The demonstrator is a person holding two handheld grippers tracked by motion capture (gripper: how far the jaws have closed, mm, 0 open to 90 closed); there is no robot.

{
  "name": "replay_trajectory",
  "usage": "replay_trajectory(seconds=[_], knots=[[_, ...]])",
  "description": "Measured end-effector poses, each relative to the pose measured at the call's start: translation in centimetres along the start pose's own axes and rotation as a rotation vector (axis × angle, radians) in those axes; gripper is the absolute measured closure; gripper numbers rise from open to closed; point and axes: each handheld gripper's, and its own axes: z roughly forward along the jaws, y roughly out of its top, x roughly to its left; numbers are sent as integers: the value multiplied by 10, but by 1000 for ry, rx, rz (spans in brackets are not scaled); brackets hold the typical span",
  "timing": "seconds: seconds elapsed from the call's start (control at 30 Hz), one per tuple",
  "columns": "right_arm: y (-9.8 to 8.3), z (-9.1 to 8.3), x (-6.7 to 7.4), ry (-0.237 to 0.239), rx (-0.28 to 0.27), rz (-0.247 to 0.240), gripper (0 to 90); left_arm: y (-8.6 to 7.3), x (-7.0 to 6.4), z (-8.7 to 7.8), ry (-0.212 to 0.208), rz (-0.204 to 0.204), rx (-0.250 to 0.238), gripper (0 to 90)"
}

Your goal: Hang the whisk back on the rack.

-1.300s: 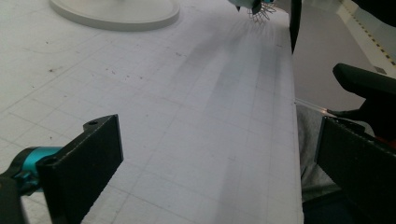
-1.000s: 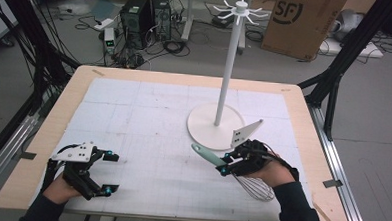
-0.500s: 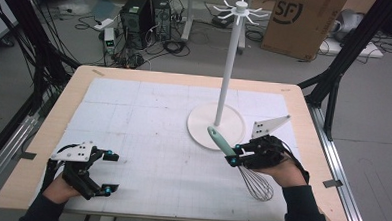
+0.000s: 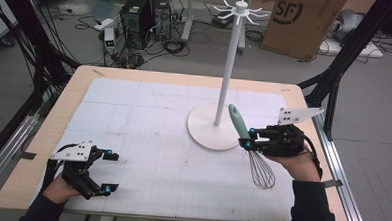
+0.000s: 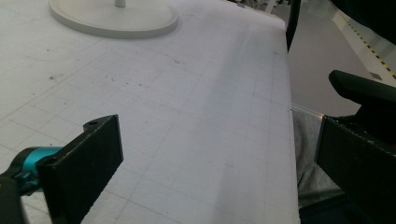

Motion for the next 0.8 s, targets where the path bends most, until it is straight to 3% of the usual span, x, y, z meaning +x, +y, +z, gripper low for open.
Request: replay_trajectory(seconds=[0.3,0.8], knots=[[26,-17,-11,-19,-92,-26,689,0,0,0,-2,0,-1,17],[66,-39,-37,-33,-227,-25,689,0,0,0,-4,0,1,17]])
